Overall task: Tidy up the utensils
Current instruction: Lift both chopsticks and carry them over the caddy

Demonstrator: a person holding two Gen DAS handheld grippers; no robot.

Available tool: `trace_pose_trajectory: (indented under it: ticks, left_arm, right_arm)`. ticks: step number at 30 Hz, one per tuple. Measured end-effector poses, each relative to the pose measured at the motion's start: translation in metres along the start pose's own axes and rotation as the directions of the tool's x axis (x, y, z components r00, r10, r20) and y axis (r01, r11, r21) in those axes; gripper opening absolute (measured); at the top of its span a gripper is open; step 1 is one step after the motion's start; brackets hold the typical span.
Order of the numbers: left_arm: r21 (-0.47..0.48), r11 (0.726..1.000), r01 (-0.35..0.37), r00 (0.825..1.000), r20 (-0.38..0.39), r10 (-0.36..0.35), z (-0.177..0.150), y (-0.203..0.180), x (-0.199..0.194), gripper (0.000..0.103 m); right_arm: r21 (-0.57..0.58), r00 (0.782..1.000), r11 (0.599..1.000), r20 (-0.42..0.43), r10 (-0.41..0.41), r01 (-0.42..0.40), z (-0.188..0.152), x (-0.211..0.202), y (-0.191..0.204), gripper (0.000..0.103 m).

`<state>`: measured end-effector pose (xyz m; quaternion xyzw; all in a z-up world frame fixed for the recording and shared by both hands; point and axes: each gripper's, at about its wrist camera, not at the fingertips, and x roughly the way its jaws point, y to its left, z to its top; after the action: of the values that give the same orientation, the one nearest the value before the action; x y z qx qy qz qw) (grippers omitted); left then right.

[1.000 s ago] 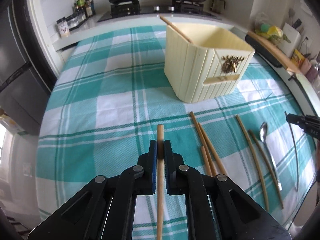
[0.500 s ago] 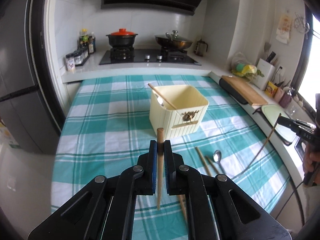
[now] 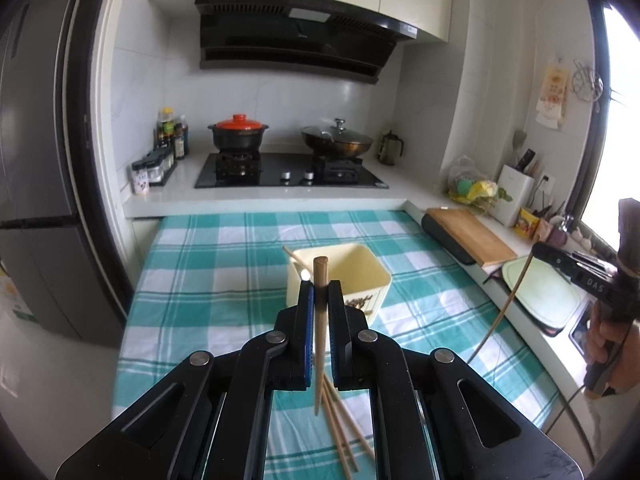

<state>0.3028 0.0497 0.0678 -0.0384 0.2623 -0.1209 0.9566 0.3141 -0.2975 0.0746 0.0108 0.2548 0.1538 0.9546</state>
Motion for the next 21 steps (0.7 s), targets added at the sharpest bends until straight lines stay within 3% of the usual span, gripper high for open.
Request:
trace_pose_trajectory:
  ticks: [9,16,21]
  left_arm:
    - [0.023,1.000,-0.008,0.996,0.094,0.006,0.063,-0.009,0.011,0.005]
    - [-0.019,0.999,-0.030,0.990,0.134,0.033,0.104,-0.010,0.052,0.005]
    - [-0.084,0.996,-0.036,0.989,0.142,0.048,0.114,-0.003,0.095,0.005]
  right_arm:
    - [-0.049,0.998,0.998,0.050,0.032,-0.029,0.057,0.020,0.023,0.007]
    - [-0.062,0.988,0.997,0.139,0.062,-0.053,0.103,0.058,0.041,0.007]
    - [-0.071,0.980,0.996,0.184,0.069,-0.056,0.114,0.100,0.045,0.007]
